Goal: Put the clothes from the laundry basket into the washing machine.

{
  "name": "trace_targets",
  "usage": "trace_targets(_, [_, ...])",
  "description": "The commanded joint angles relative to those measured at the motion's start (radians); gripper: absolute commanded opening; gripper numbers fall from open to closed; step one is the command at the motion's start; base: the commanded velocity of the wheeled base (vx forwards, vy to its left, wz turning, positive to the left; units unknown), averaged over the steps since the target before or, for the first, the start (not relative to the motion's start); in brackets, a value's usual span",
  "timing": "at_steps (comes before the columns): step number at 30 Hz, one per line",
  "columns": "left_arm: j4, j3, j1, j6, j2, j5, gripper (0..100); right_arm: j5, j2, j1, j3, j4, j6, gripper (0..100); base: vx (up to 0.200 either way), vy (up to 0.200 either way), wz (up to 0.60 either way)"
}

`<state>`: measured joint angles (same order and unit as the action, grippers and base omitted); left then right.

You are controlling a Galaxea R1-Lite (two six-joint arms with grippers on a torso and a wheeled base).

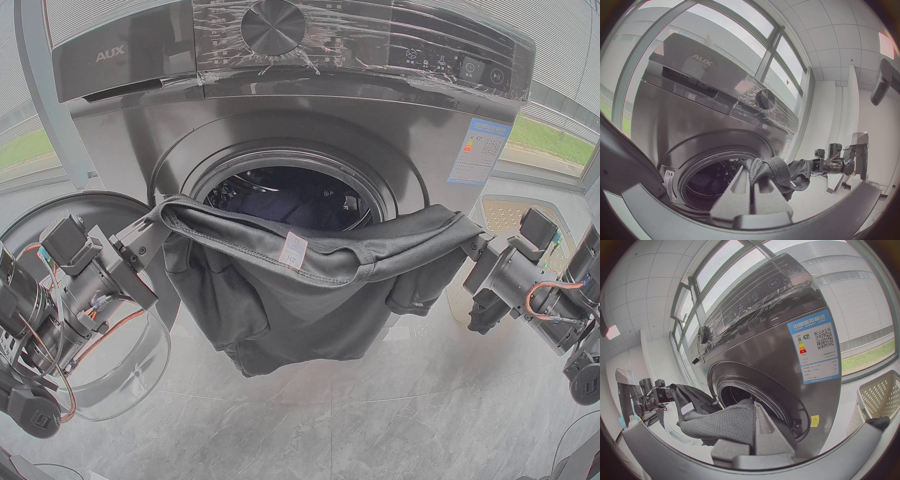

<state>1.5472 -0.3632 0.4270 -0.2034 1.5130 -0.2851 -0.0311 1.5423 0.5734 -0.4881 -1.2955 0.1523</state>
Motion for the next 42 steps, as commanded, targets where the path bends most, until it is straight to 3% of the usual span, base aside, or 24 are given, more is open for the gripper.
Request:
trace_targets(1, [-0.001,-0.003,-0.004,-0.002,-0.007,-0.002,0,0.0,-0.088,0.0,0.006,0.039,-0.004,0,0.0,0.0,0.0])
trace_targets(6, [-0.006,-0.023,0.006,-0.001,0.004,-0.003,0,0.0,-0.093,-0.003,0.008,0.051,-0.004,0,0.0,0.0,0.0])
trace_targets(10, [-0.01,-0.053,0.053,0.002,0.029,-0.003,0,0.0,-0.082,-0.001,0.026,0.059,-0.002,0,0.0,0.0,0.0])
trace_targets(11, [-0.01,-0.06,0.09,0.007,0.046,0.0,0,0.0,-0.068,0.002,0.051,0.068,-0.002,0,0.0,0.0,0.0])
trace_targets(15, [-0.009,-0.072,0.124,0.024,0.095,0.003,0,0.0,0.009,0.008,0.098,0.055,0.001,0,0.0,0.0,0.0])
trace_targets(17, [-0.001,-0.076,0.139,0.045,0.118,0.009,0,0.003,0.042,0.014,0.121,0.045,0.003,0,0.0,0.0,0.0])
trace_targets(19, [0.001,-0.072,0.137,0.059,0.13,0.012,0,0.034,0.056,0.052,0.149,0.042,0.007,0,0.0,0.0,0.0])
trace_targets(20, [0.001,-0.074,0.137,0.061,0.131,0.014,0,0.043,0.059,0.063,0.152,0.041,0.01,100,0.0,0.0,0.0])
trace_targets(21, [-0.004,-0.082,0.131,0.061,0.138,0.017,0,0.062,0.081,0.095,0.164,0.045,0.016,100,0.0,0.0,0.0])
trace_targets(29, [0.001,-0.114,0.144,0.062,0.173,0.083,0,0.06,0.249,0.2,0.164,0.021,0.019,100,0.0,0.0,0.0])
trace_targets(42, [0.002,-0.114,0.153,0.062,0.158,0.084,0,0.068,0.544,0.243,0.052,-0.166,0.01,100,0.0,0.0,0.0])
